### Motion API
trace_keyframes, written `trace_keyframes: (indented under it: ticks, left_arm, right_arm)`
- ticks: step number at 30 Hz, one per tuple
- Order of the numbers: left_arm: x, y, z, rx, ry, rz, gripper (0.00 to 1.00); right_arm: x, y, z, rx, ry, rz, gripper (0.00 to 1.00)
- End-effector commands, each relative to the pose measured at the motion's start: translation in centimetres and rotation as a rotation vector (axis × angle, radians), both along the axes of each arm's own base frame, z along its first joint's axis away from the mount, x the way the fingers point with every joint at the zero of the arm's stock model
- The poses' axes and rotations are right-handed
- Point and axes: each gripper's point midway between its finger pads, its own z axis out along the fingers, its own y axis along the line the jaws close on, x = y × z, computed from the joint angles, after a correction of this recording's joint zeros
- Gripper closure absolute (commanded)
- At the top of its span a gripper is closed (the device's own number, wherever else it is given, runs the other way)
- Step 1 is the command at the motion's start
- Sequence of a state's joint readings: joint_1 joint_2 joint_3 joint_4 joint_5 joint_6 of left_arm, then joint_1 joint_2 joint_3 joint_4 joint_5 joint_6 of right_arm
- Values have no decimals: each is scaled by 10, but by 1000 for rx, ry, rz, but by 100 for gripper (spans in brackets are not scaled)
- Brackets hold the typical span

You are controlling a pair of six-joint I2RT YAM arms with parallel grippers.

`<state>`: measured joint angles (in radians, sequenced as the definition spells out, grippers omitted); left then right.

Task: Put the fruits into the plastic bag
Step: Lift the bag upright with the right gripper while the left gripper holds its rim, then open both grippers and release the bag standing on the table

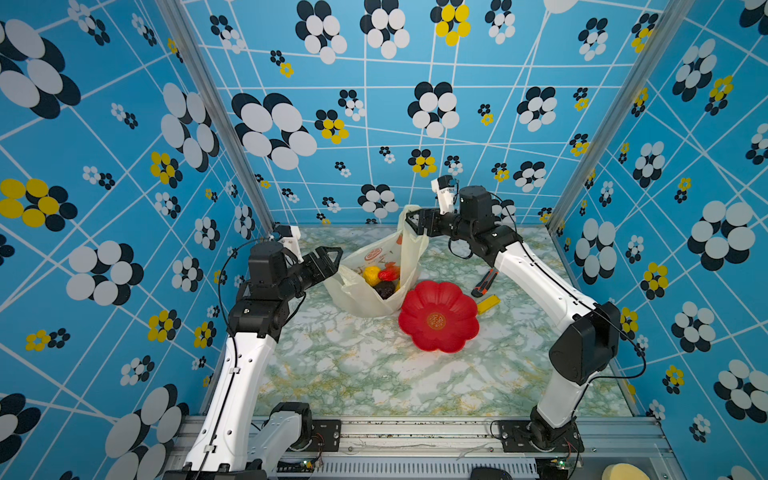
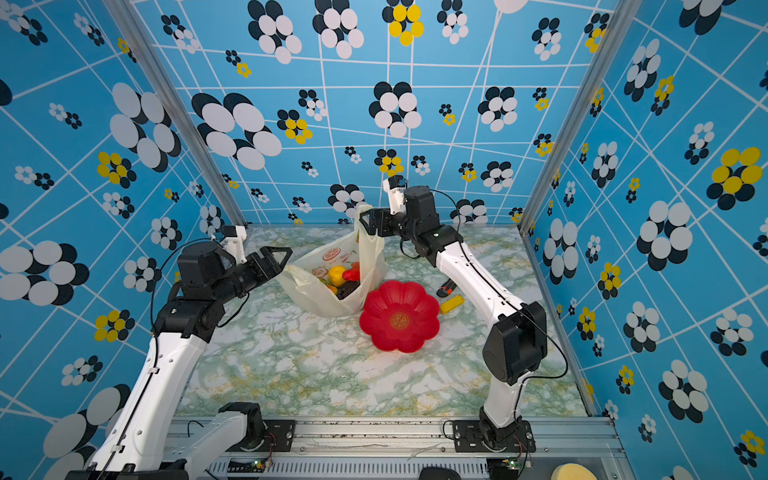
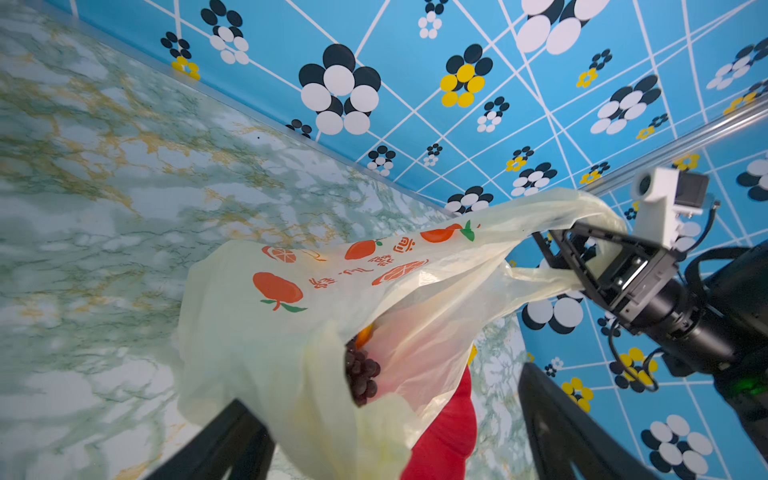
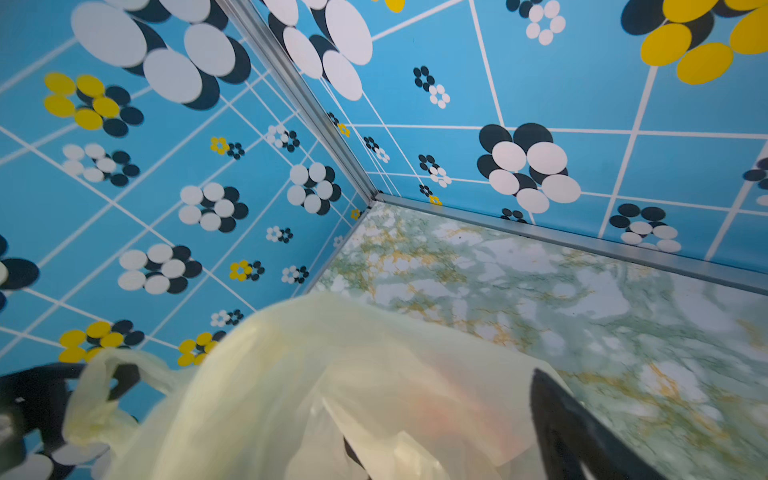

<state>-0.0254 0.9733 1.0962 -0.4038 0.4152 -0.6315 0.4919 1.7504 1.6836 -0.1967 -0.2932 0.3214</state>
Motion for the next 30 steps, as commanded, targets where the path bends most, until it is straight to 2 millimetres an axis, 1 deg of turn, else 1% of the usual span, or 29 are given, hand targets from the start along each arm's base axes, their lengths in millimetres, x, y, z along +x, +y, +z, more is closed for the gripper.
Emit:
trace_keyframes:
  ticks: [1,2,3,8,11,13,15,16,17,18,21,23,26,27,30]
  left_arm:
    - [-12,10,-5,63,-17,28,4]
    - [-16,13,-8,79,-16,44,2]
    - [-19,18,-11,94,-13,70,0]
    - [-37,47,-26,173,-37,220,1]
    - [-45,65,-40,236,-73,314,1]
    - [-50,79,-52,278,-70,382,1]
    - [-55,95,-68,325,-56,467,1]
    - [-58,101,-73,343,-61,498,1]
    - [-60,108,-80,360,-64,534,1]
    - [-61,115,-86,374,-71,573,1]
    - [-65,131,-107,405,-75,662,1]
    - [-66,136,-117,427,-79,688,1]
    - [-60,138,-130,462,-100,694,1]
    - [-57,138,-137,472,-103,690,1]
    - [-49,139,-150,467,-126,694,1]
  right_arm:
    - [-21,-36,30,-46,-81,-79,1]
    - [-27,-49,21,-82,-74,-113,1]
    - [-32,-62,20,-107,-84,-150,1]
    - [-56,-129,18,-194,-163,-339,1]
    - [-63,-172,5,-261,-198,-475,1]
    - [-65,-201,-14,-327,-181,-575,1]
    - [-66,-233,-41,-359,-140,-670,1]
    - [-68,-242,-54,-369,-133,-689,1]
    - [-69,-251,-71,-394,-135,-694,1]
    - [-72,-255,-90,-426,-138,-681,1]
    - [-83,-266,-135,-497,-109,-677,1]
    - [-86,-270,-158,-515,-97,-678,1]
    - [-84,-267,-183,-546,-173,-649,1]
    - [-81,-268,-189,-555,-190,-653,0]
    - [-71,-272,-203,-550,-199,-677,1]
